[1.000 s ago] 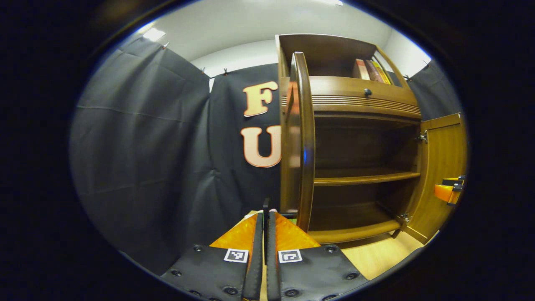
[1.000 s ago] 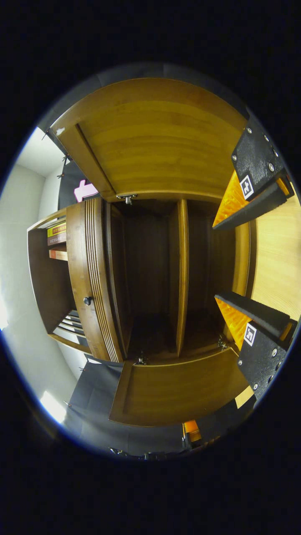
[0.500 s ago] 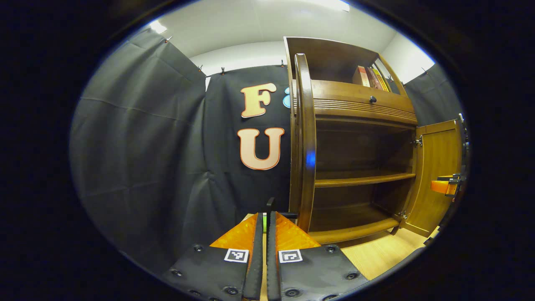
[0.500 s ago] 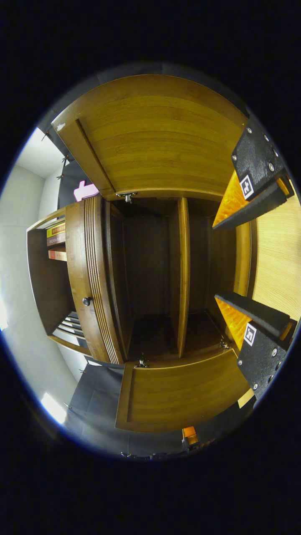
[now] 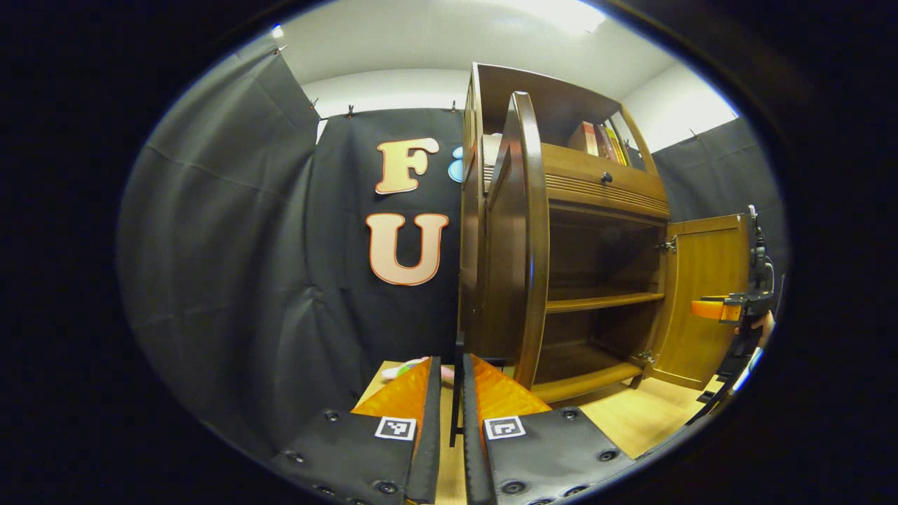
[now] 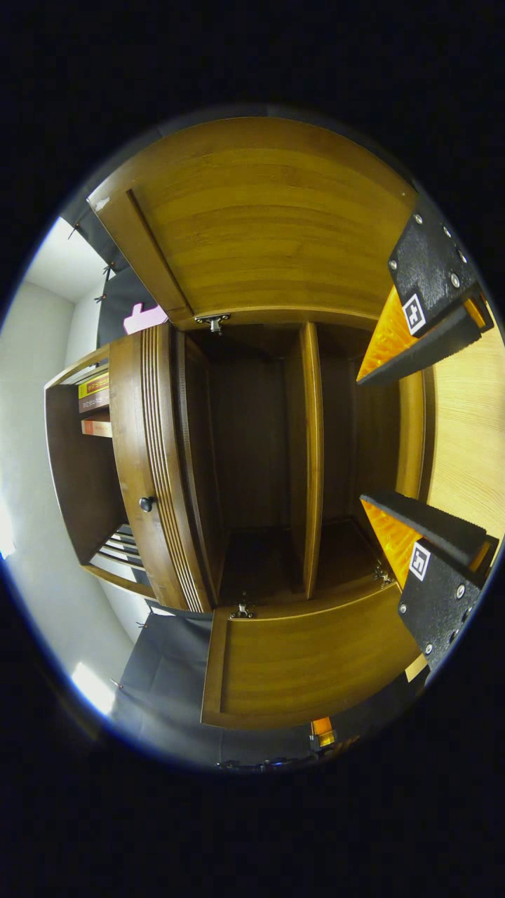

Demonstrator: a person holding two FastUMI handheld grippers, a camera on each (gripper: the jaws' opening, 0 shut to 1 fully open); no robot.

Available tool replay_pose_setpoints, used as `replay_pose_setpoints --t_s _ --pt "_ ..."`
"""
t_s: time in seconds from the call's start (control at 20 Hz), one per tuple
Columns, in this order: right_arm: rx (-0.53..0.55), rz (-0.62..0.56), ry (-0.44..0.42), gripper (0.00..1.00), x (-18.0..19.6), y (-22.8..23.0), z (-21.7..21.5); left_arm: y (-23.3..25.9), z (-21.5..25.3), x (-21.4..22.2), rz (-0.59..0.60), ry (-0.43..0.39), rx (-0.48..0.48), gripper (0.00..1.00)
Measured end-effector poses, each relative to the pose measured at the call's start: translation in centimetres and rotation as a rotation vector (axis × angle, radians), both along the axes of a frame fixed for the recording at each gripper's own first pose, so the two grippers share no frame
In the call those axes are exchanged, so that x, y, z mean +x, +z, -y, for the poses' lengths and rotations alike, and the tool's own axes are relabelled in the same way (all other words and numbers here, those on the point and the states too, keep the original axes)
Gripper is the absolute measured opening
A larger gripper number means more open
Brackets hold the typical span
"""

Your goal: Open the right door of the double-door shoe cabinet with the right hand, and open the left door with the left hand.

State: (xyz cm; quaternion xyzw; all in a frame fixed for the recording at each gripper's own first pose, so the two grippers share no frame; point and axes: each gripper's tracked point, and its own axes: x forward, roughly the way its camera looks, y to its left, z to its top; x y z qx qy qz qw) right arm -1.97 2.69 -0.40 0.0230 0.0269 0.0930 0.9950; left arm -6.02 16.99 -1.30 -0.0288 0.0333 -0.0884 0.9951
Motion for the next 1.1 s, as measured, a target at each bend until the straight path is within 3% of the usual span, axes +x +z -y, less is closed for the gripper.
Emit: replay_pose_setpoints --t_s 0.1,0.25,0.45,0.75,0.95,1.1 --pt "-0.009 -0.003 -0.007 0.92 0.0 0.0 0.1 0.0 0.1 -0.1 -0.015 -0.012 0.004 0.22" --pt "-0.01 -0.001 -0.025 0.92 0.3 -0.1 0.5 0.7 -0.5 -1.3 -0.019 0.042 0.097 0.22" --pt "0.002 0.002 -0.015 0.92 1.3 0.4 1.1 5.1 -0.4 -5.2 0.053 0.087 0.134 0.22" --pt "0.003 0.017 0.023 0.92 2.2 0.9 1.0 12.3 6.1 -5.4 0.214 0.031 0.164 0.22" --pt "-0.006 0.051 0.017 0.91 1.7 2.0 2.4 10.3 12.3 -1.7 0.151 0.016 0.152 0.21" --pt "0.008 0.073 0.019 0.92 1.2 2.8 3.3 8.7 17.3 1.1 0.081 -0.062 0.072 0.21"
